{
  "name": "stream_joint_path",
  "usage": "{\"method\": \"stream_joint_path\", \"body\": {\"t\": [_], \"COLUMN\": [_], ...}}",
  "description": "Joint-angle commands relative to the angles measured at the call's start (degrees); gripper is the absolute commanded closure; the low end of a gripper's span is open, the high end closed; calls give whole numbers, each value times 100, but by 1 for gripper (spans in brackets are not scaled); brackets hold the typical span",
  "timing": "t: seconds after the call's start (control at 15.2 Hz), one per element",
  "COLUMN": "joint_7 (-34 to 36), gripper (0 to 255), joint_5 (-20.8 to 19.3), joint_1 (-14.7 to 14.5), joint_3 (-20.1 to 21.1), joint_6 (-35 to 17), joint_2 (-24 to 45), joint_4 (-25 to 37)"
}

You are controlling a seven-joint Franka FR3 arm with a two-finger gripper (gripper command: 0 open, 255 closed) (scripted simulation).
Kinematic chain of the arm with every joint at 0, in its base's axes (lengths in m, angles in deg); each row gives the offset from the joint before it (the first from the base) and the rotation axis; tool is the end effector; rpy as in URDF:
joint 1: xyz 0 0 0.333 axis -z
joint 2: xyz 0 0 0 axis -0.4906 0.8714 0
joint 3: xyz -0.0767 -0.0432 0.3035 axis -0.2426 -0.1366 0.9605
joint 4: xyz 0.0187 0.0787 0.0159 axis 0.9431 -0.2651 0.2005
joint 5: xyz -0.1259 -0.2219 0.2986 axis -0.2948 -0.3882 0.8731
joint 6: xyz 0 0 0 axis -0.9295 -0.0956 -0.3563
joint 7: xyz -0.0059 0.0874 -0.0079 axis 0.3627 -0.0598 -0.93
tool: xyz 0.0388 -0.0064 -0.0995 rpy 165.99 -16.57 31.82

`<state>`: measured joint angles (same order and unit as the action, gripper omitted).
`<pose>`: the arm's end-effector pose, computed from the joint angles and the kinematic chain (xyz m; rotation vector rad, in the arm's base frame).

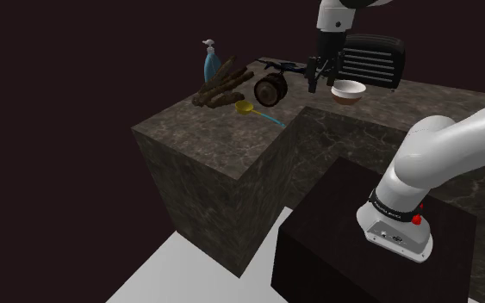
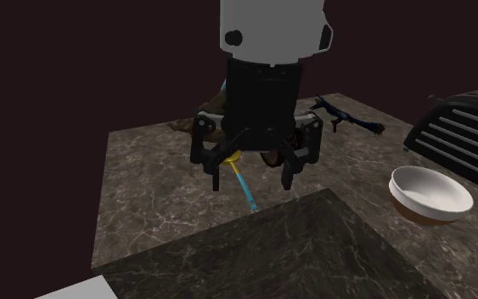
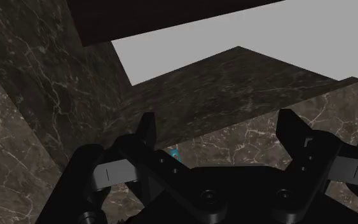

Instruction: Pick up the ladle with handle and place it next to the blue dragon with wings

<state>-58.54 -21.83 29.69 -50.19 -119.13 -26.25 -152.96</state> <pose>0.3203 -0.0283 0.5601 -3.0676 0.2655 0.0642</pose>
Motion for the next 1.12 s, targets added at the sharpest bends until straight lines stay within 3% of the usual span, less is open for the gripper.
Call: {"method": "stream_joint_path", "body": {"t": [0.0,0.53,1.06], "joint_7": [0,-507,-940], "gripper": [0,0,0], "joint_5": [0,-262,-423], "joint_1": [0,-92,-167], "joint_3": [0,-132,-218], "joint_6": [0,-1518,-2747], "joint_2": [0,1435,3077], "joint_4": [0,119,754]}}
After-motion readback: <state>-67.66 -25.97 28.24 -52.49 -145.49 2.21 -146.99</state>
